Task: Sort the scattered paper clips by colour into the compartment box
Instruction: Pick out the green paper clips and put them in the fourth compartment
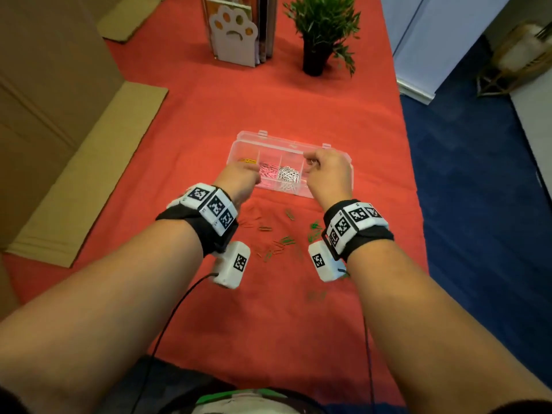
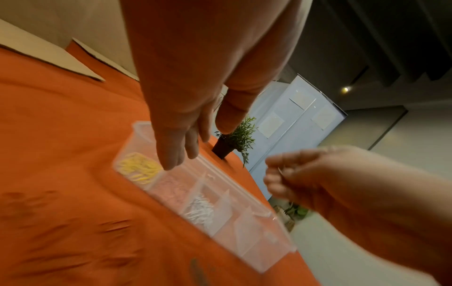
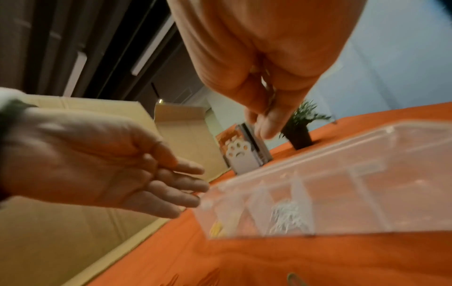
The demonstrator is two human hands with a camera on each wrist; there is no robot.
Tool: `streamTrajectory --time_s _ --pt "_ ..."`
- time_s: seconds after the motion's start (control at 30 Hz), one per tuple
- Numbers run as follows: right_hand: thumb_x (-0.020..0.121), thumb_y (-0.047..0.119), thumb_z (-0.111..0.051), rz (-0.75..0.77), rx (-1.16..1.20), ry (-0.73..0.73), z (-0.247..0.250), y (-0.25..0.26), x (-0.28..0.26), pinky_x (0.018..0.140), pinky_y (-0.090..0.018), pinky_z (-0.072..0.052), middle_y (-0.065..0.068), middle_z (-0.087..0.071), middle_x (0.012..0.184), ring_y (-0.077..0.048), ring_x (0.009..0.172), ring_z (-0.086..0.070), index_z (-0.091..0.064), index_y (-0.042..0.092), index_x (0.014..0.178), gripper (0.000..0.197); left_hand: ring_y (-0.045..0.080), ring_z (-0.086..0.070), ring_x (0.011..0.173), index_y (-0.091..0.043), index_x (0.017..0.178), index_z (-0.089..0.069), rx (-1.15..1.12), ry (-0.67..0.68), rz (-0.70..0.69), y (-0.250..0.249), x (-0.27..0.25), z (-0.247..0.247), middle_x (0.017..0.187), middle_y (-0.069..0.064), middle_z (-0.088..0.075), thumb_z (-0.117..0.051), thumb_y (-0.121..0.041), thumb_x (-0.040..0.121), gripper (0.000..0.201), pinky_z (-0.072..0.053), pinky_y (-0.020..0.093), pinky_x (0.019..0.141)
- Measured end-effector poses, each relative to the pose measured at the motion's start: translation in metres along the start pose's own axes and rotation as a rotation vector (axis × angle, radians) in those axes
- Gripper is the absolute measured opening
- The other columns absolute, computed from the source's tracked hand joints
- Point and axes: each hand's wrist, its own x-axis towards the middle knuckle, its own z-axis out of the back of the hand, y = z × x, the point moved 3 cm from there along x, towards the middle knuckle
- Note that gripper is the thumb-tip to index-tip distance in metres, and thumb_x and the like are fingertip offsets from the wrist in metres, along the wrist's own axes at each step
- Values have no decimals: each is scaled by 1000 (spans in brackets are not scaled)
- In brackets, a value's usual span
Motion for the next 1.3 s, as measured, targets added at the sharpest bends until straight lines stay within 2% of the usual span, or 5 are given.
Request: streamTrajectory --time_s 0.1,0.23,0.5,0.77,1.3 --pt "84 -8 -41 -2 -67 139 -19 12 11 102 -27 -39 -16 -55 131 -29 123 -50 -54 9 130 51 20 -56 90 -8 102 -67 92 -13 11 26 -11 18 99 9 -63 -51 2 83 27 -47 23 64" --pt "81 -10 -35 -83 -79 205 -20 17 18 103 -31 -41 -15 -52 138 -29 127 -49 -48 10 136 60 23 -62 103 -4 114 -63 172 -62 16 57 -15 38 115 12 -66 -56 1 83 32 -48 34 95" --pt "86 0 -45 -86 -136 119 5 -21 -10 86 -21 -42 -14 -69 110 -27 107 -61 -67 7 110 32 19 -61 77 -8 97 -70 317 22 -56 72 -18 11 99 18 -71 -65 -2 77 21 -55 42 87" --pt "84 10 -51 -222 -322 281 32 -92 -60 81 -28 -46 -13 -70 97 -30 96 -63 -68 12 88 17 23 -66 100 -14 98 -72 739 86 -228 63 -29 -42 103 7 -73 -66 -13 78 21 -47 27 89" --pt "80 14 -59 -77 -460 362 -4 -141 -142 89 -36 -44 -10 -49 108 -31 104 -47 -58 13 99 18 33 -60 104 -11 108 -63 1176 188 -441 86 -27 -84 108 16 -66 -55 -11 84 26 -47 37 88"
